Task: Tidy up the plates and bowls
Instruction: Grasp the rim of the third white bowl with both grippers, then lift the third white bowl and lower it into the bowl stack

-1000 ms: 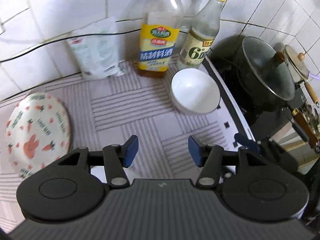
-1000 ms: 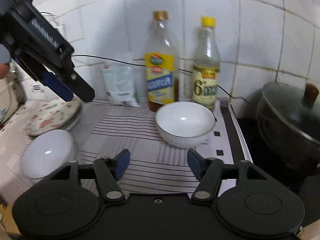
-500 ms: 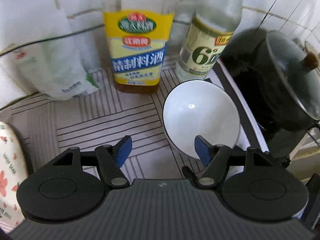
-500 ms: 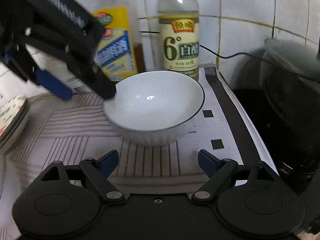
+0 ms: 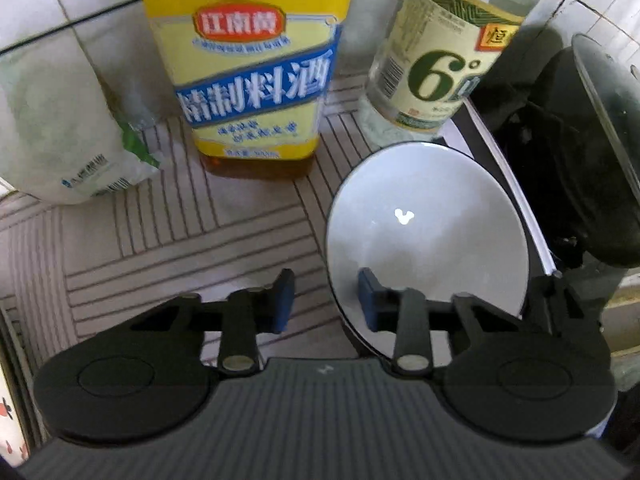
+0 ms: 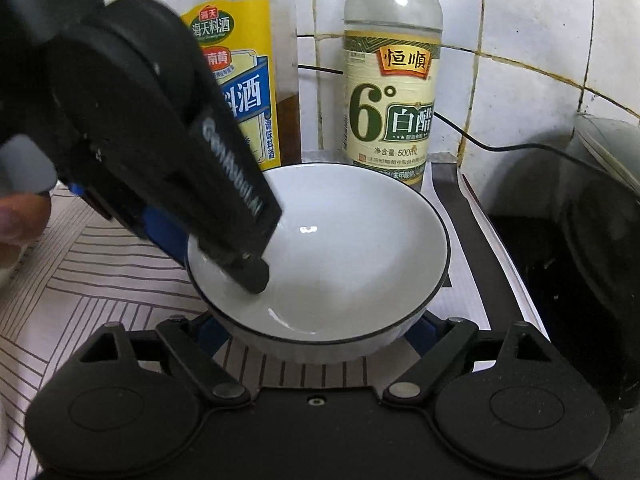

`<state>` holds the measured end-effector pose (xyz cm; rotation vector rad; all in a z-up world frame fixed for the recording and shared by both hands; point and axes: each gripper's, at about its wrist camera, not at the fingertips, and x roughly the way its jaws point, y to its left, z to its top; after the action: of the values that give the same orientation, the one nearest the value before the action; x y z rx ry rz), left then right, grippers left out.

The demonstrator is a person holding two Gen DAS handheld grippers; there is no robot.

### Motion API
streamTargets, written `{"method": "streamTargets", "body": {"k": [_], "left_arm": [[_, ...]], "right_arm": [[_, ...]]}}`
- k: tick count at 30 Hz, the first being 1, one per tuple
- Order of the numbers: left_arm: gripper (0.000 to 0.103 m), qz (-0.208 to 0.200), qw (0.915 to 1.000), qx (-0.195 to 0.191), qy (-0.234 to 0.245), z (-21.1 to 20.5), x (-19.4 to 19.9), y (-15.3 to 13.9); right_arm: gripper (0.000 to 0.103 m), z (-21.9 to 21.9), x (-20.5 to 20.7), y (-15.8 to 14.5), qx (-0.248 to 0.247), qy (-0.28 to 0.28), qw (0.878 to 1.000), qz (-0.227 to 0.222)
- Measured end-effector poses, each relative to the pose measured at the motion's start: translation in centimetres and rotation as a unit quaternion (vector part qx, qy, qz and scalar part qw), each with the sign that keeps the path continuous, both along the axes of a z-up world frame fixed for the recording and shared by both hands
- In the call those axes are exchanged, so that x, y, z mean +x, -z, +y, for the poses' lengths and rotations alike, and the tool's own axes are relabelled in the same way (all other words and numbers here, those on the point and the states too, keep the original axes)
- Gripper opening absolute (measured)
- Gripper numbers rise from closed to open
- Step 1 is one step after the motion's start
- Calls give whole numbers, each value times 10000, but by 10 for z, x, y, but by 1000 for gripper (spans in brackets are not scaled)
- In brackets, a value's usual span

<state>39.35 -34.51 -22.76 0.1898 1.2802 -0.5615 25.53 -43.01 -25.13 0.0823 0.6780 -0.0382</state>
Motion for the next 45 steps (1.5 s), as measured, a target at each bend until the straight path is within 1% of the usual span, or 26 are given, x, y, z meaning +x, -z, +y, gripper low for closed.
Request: {"method": "streamTargets", "body": {"k": [1, 2, 6, 9, 12, 15, 19, 22, 26, 31, 36, 40, 42, 45], "left_arm": [[15, 123, 9998, -132, 51, 1, 0, -2], [14, 124, 9998, -136, 92, 0, -1, -4], [14, -69, 9992, 135, 377, -7, -9, -8], [14, -22, 9992, 135, 376, -5, -11, -10], [14, -24, 9991, 162, 398, -1, -17, -21], [14, 1, 9988, 110, 478, 7, -23, -35], [14, -64, 9984, 54, 562, 19, -33, -58], [14, -122, 9985, 9, 525, 34, -44, -78], [14, -314, 9983, 13, 492, 56, -64, -106], [14, -438, 9985, -50, 325, 91, -85, -133], [14, -501, 9985, -200, -95, 130, -109, -153], [14, -564, 9977, -227, -289, 156, -124, -156], [14, -537, 9975, -192, -407, 168, -129, -154], [14, -484, 9972, -123, -556, 182, -135, -149]], "right_arm": [[91, 0, -1, 0, 6, -3, 10000, 0], [91, -1, -2, 0, 24, 17, 10000, 1], [91, -3, -4, 0, 172, 37, 9998, -37], [91, -1, -8, -4, 124, 5, 9999, -61], [91, 4, -16, -13, 118, -38, 9998, -133], [91, 9, -28, -26, 100, -83, 9997, -228], [91, 15, -49, -48, 124, -197, 9986, -467], [91, 22, -63, -65, 122, -332, 9975, -619], [91, 35, -85, -85, 124, -555, 9950, -825], [91, 50, -111, -109, 222, -982, 9899, -999], [91, 75, -133, -129, 140, -1473, 9838, -1017], [91, 98, -143, -134, -45, -1761, 9789, -1033], [91, 108, -150, -135, -37, -1876, 9769, -1024], [91, 118, -151, -132, 73, -2044, 9744, -932]]}}
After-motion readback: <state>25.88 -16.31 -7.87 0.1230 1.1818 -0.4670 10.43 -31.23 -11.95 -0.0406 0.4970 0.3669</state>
